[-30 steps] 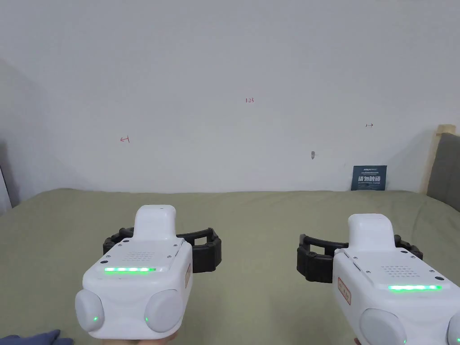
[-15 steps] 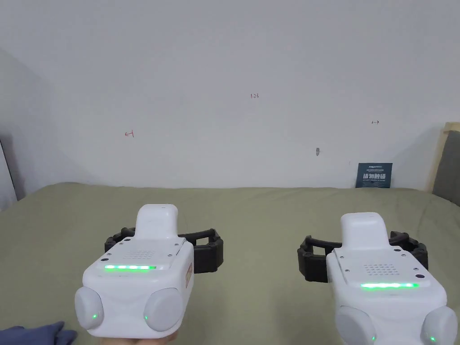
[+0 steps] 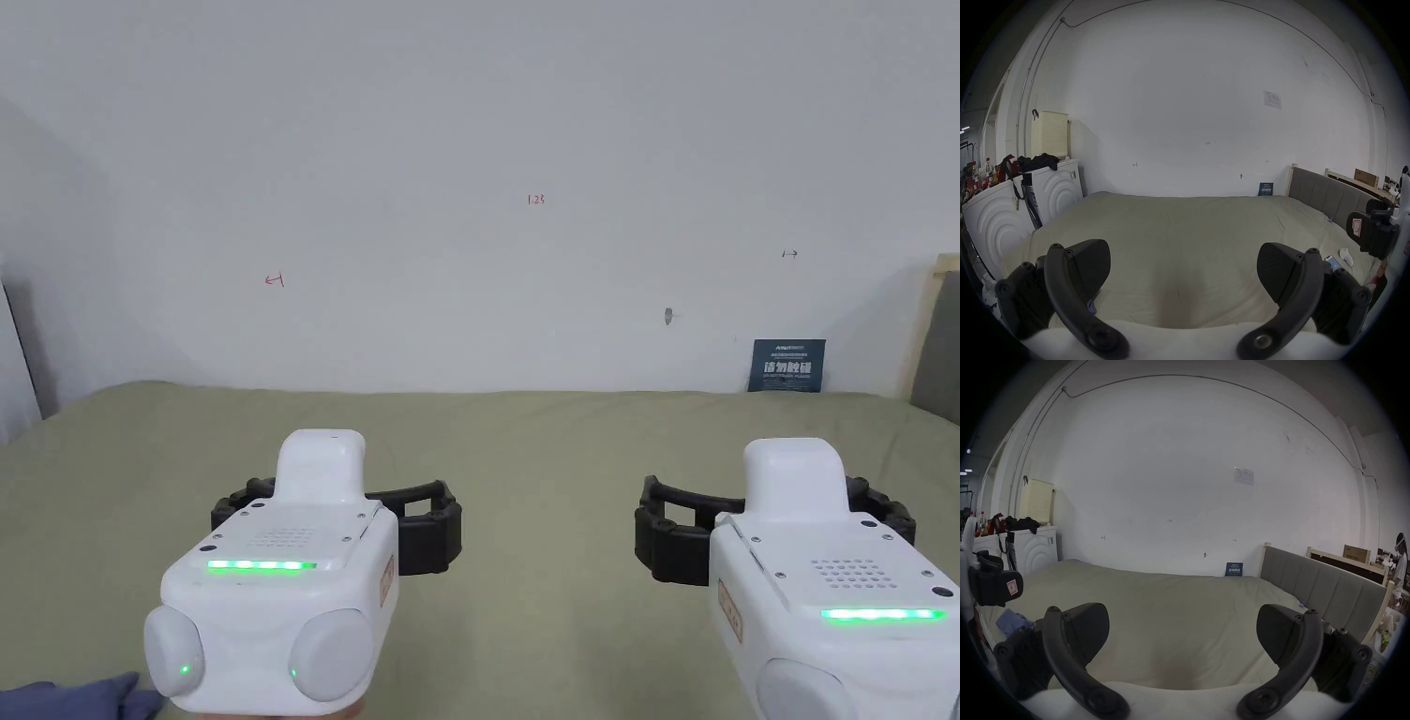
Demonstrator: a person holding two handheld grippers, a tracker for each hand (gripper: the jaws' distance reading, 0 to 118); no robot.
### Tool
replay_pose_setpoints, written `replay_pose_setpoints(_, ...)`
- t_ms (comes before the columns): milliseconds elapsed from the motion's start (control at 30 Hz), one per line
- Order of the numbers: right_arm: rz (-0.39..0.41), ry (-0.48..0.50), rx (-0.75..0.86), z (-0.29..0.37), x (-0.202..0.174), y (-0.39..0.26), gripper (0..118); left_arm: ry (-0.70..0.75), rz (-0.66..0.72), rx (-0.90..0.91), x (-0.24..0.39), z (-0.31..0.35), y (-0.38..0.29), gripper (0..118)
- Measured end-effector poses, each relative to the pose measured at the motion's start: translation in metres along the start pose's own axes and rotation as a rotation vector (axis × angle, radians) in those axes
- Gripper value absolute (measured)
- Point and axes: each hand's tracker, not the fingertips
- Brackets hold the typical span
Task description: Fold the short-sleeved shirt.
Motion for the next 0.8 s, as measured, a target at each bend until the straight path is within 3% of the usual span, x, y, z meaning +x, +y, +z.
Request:
replay_pose_setpoints(200,-0.024,0.018,-0.014,-0.0011,0.0041,0.0006,118,0.01,-0.01,0.012,-0.0011,0.0025,-0.0004,118)
replay_pose_setpoints(800,0.013,0.021,-0.038,-0.0005,0.0094,0.0013,118,0.008,-0.025,0.021,0.0014,0.0093,0.0004,118)
